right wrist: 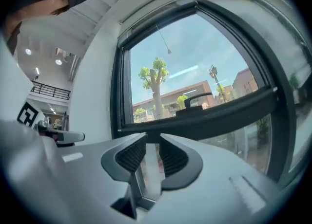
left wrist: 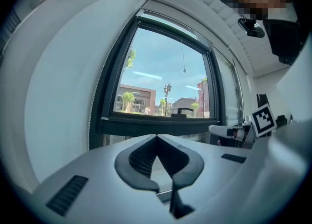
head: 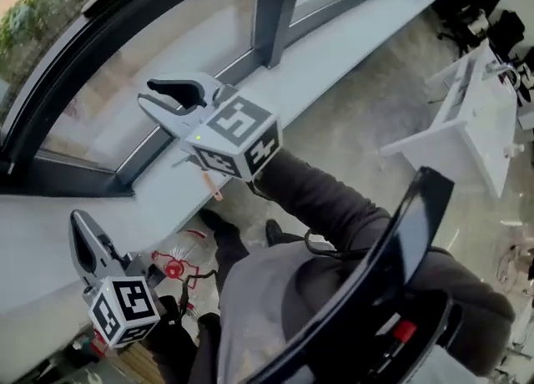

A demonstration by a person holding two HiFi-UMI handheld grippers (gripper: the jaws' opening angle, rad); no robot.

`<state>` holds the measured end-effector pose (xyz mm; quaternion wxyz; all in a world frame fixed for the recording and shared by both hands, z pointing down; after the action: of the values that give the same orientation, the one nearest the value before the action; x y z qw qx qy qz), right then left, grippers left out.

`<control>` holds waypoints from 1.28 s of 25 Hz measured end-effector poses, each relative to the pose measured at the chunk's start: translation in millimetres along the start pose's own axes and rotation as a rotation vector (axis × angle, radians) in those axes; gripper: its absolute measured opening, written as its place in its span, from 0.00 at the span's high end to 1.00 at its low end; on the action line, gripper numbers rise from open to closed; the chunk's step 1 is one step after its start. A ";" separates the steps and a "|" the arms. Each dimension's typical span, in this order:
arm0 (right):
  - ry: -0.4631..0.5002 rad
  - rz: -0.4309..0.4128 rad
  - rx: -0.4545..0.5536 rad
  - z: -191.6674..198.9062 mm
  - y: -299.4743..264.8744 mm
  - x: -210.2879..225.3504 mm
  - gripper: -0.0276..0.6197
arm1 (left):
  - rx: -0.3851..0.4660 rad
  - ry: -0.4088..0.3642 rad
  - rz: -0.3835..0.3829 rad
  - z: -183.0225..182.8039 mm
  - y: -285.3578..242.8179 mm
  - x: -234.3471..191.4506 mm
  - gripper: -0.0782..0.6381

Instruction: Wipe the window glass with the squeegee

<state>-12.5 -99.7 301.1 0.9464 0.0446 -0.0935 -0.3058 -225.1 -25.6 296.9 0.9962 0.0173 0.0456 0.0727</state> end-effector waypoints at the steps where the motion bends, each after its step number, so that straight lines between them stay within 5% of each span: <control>1: 0.008 0.002 0.013 -11.5 8.6 0.4 0.82 | -0.007 0.013 0.016 1.9 5.1 11.6 0.90; 8: 0.030 0.038 0.125 -70.5 63.0 -3.8 0.82 | -0.025 0.006 0.155 -3.8 26.6 73.0 0.90; 25: 0.034 0.037 0.223 -101.2 107.5 -23.1 0.82 | -0.040 -0.035 0.187 -3.5 27.6 86.6 0.90; 32: 0.050 0.056 0.218 -102.1 103.8 -20.5 0.94 | -0.004 -0.030 0.176 -12.0 25.1 85.1 0.90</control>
<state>51.3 -1.0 212.8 0.9463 0.1521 -0.1035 -0.2660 -146.0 12.0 278.4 0.9865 0.0201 0.0291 0.1598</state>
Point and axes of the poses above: the fingertips, and each gripper's own axes: y backward along the fingers, x to its right, z out of its underside, the point moved 1 cm from there along y, backward along the fingers, and after that the axes turned 4 degrees about x, right-handed, at the moved point
